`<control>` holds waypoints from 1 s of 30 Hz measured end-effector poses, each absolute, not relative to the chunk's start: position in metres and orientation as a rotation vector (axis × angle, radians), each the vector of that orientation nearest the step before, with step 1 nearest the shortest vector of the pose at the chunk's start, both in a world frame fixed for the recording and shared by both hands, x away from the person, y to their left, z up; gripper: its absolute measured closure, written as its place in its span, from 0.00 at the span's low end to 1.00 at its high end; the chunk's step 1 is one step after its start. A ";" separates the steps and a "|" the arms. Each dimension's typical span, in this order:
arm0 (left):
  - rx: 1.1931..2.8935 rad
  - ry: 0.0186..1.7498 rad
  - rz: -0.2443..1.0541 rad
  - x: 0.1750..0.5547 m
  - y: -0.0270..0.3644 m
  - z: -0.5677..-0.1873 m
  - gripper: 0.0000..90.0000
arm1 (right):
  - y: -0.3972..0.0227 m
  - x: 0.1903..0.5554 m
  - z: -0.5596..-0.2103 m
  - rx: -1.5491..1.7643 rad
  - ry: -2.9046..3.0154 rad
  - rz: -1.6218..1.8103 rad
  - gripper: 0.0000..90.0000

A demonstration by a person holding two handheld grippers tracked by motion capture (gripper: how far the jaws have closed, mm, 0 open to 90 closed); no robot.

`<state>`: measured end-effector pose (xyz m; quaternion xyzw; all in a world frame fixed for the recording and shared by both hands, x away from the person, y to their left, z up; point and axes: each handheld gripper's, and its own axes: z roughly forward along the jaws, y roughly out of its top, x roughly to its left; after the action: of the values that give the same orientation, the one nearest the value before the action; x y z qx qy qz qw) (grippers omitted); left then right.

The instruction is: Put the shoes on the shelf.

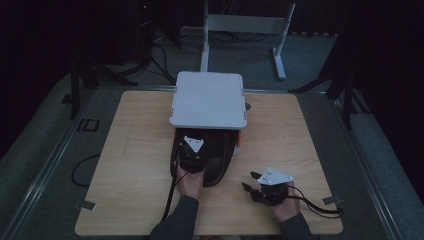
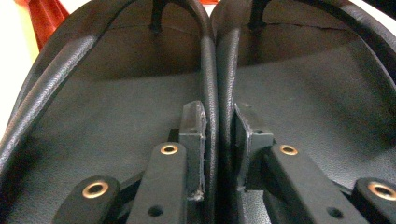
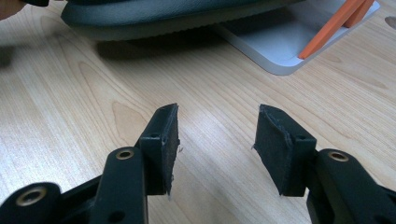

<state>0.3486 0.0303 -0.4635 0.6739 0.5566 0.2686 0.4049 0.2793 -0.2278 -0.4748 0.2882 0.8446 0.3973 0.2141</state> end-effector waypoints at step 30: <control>1.661 1.444 0.751 0.370 0.017 -0.445 0.84 | -0.228 0.281 -0.476 0.796 2.346 1.094 0.54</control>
<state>0.3695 0.0171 -0.4452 0.6555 0.5699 0.2963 0.3971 0.2809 -0.2276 -0.4755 0.2870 0.8460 0.3944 0.2153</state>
